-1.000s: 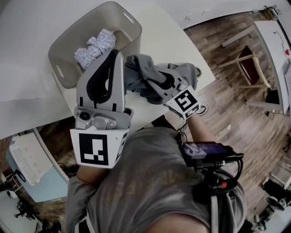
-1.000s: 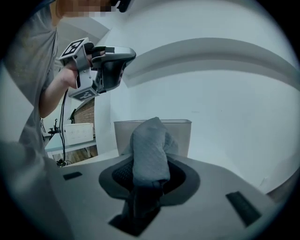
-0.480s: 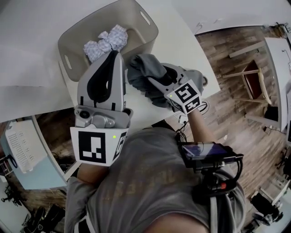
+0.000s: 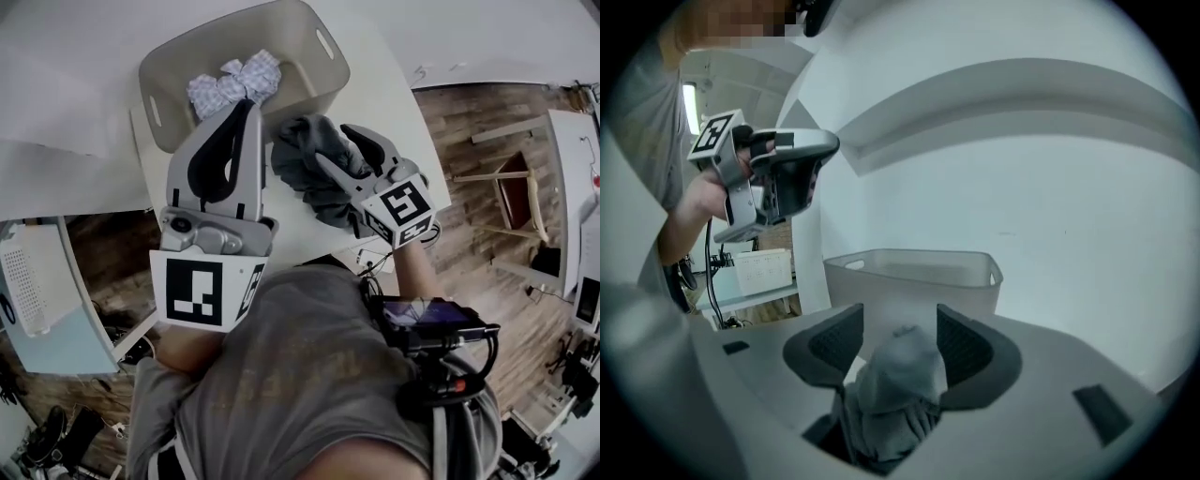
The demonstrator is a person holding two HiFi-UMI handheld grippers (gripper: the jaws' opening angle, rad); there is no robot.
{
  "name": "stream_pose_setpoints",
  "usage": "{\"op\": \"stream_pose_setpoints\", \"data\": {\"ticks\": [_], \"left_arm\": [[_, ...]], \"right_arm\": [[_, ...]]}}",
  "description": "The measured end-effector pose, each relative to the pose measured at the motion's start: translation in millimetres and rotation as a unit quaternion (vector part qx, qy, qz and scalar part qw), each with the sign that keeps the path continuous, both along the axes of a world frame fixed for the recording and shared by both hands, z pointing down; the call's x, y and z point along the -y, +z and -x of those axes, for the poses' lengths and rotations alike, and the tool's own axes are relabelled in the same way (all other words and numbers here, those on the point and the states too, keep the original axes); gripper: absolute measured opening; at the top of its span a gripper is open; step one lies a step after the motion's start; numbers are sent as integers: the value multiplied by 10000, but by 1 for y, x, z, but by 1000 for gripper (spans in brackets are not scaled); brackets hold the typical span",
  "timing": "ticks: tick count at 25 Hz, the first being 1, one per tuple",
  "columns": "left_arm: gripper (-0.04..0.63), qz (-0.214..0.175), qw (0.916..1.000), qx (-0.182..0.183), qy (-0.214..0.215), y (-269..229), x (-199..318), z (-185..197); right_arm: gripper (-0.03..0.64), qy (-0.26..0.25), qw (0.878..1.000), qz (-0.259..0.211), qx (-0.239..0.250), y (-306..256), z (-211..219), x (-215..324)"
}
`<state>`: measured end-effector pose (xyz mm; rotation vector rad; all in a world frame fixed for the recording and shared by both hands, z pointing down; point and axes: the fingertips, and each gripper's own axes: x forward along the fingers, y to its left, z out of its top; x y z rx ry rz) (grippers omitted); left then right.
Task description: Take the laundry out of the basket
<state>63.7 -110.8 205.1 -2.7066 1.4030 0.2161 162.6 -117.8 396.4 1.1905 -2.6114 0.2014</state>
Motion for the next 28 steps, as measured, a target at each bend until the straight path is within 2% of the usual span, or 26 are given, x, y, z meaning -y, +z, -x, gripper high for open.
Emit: {"op": "stream_pose_setpoints", "data": {"ticks": [4,10,12,21,28], "left_arm": [[8,-33,9999,-25,-120,-2,-1,8],[8,-146,9994,-21,-325,-9,-2,21],[8,-200,9990,-24,-406,-12,-1,28],[8,-294,9966,-51,-774,-20,-9,54],[8,-374,9948,-117,-943,-23,-13,72]], "right_arm": [[206,6,9981,-500,366,-53,11,4],[56,-167,9864,-1236,1075,-130,38,9],[35,-271,9822,-1424,1199,-149,50,9],[25,-773,9687,-1873,1434,-201,107,10],[25,-1031,9631,-2033,1433,-215,129,5]]}}
